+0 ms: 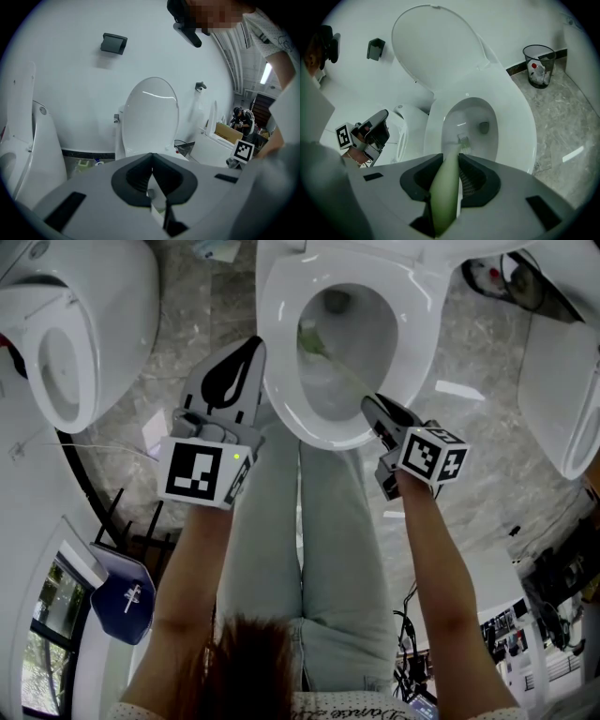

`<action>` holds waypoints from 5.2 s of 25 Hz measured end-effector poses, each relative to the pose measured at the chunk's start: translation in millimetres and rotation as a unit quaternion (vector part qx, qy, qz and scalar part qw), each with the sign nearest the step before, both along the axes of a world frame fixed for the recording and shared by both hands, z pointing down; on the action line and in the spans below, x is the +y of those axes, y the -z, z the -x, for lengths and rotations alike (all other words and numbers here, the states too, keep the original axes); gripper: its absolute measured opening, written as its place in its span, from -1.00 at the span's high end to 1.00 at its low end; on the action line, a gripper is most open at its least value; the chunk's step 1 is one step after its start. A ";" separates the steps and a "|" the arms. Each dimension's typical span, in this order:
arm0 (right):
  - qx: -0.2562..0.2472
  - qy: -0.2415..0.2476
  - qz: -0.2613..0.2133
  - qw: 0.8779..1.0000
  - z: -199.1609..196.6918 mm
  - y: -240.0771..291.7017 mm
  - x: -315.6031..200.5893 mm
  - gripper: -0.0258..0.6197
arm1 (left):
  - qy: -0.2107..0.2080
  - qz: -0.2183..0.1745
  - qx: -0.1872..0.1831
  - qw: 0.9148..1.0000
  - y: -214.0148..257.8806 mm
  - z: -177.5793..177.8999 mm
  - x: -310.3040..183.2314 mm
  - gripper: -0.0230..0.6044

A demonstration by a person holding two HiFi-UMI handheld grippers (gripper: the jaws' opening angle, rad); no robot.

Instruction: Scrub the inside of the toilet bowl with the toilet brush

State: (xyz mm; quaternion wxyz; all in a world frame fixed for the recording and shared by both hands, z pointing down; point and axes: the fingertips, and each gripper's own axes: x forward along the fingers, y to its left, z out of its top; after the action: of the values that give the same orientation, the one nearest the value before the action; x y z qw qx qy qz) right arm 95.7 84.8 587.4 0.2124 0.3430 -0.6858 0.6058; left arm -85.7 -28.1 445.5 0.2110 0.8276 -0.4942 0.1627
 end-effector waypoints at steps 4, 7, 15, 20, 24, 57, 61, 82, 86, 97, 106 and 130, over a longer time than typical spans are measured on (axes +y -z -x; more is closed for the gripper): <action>0.009 0.024 -0.002 1.000 -0.8 0.5 -1.9 0.57 | 0.002 0.002 -0.001 1.000 -1.3 -0.4 -0.3 0.91; 0.019 0.053 -0.004 0.998 -2.6 1.1 -1.6 0.57 | 0.001 0.001 -0.001 1.000 -1.5 0.4 -0.7 0.91; 0.051 0.120 -0.001 0.991 -16.4 2.5 2.3 0.57 | 0.003 0.000 -0.003 1.000 -0.6 3.8 -0.9 0.91; 0.099 0.193 0.002 0.976 -31.8 2.5 6.9 0.57 | 0.006 0.001 -0.003 1.000 -0.2 6.4 0.4 0.91; 0.128 0.260 -0.011 0.957 -35.8 7.4 5.5 0.57 | 0.005 0.002 -0.004 1.000 -0.9 8.5 1.9 0.91; 0.318 0.469 -0.171 0.806 -41.5 34.6 -112.1 0.57 | 0.031 -0.005 -0.011 0.999 8.3 28.1 6.3 0.91; 0.321 0.475 -0.164 0.803 -42.2 33.0 -103.7 0.57 | 0.030 -0.005 -0.012 0.999 7.4 26.9 7.2 0.91; 0.275 0.436 -0.059 0.855 -40.2 26.7 -24.0 0.57 | 0.018 -0.007 -0.018 1.000 20.3 24.9 9.1 0.91; 0.263 0.427 -0.041 0.864 -37.5 25.4 -12.8 0.56 | 0.014 -0.001 -0.020 1.000 19.5 23.3 11.6 0.91; 0.188 0.396 0.002 0.899 -18.8 18.3 30.0 0.56 | 0.008 0.000 -0.021 1.000 16.2 16.8 7.3 0.91; 0.119 0.277 0.041 0.953 -14.8 13.4 33.5 0.56 | 0.005 0.006 -0.021 1.000 8.9 11.5 4.7 0.91; -0.044 0.087 0.007 0.995 54.2 41.2 -21.1 0.55 | 0.005 0.006 -0.015 1.000 6.5 0.8 -1.7 0.91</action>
State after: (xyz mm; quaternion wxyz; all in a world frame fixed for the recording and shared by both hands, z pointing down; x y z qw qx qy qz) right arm 41.5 63.7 546.2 0.2365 0.2536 -0.7178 0.6038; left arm -86.5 -29.8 439.1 0.2094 0.8213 -0.5005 0.1768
